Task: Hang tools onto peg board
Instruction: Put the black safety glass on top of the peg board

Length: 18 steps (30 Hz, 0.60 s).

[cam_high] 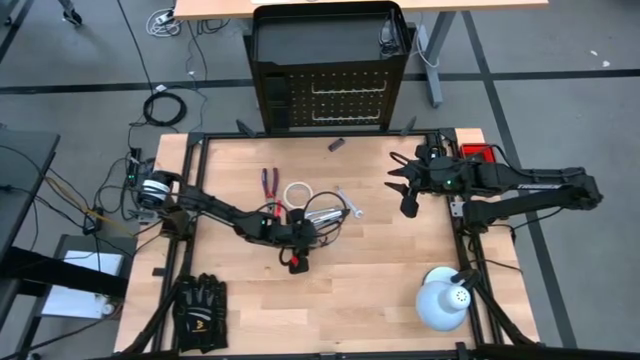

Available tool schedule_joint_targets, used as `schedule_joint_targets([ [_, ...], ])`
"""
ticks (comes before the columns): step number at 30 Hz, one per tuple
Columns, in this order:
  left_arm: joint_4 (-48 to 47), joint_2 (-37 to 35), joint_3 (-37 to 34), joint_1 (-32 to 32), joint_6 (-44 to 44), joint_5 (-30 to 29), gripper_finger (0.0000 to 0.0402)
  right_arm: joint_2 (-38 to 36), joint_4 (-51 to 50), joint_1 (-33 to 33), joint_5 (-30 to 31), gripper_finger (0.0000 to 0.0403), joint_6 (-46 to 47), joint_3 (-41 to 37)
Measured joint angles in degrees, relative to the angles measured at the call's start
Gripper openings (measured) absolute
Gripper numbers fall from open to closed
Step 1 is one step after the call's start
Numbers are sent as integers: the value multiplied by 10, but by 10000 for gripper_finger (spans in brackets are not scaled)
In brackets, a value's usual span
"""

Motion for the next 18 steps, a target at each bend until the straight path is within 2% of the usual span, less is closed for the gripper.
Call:
schedule_joint_targets([
  [13,-25,-2,12,-2,14,6,14,3,0,0,0,156,1,0],
  [18,-66,-2,48,-3,15,6,6,3,0,0,0,156,4,0],
])
